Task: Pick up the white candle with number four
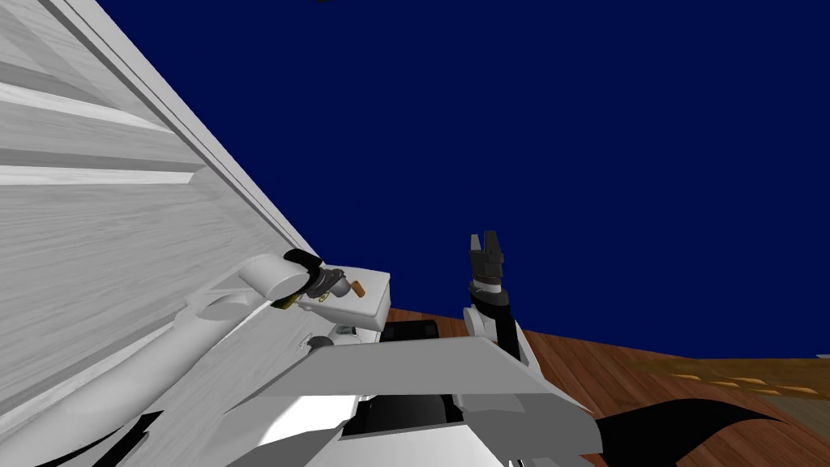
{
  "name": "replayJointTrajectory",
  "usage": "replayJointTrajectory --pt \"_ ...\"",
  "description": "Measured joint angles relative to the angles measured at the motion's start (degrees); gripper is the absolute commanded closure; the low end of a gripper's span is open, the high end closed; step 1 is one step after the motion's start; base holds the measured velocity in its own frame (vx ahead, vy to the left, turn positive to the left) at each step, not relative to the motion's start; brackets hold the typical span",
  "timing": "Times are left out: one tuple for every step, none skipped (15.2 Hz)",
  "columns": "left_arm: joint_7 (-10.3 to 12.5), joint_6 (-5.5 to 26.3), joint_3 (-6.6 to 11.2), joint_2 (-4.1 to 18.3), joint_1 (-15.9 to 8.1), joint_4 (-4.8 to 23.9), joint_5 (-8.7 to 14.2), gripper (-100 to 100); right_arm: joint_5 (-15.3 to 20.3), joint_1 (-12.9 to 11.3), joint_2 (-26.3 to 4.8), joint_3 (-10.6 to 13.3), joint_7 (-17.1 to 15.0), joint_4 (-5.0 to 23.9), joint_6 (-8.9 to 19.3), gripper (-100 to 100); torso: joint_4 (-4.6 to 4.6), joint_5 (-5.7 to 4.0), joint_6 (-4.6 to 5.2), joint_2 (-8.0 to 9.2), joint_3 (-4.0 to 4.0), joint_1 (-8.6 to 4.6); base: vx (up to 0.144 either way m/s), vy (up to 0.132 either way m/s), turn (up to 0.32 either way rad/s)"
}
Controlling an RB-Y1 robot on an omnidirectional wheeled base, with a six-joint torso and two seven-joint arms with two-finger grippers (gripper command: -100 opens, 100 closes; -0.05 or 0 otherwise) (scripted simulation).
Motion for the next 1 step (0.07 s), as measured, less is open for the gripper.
replayJointTrajectory --pt "0.4 0.9 0.31 0.2 -0.3 -0.8 0.6 100 0.0 0.0 0.0 0.0 0.0 0.0 0.0 0 0.0 -0.01 0.0 -0.02 -0.01 -0.02 0.019 -0.002 0.031"
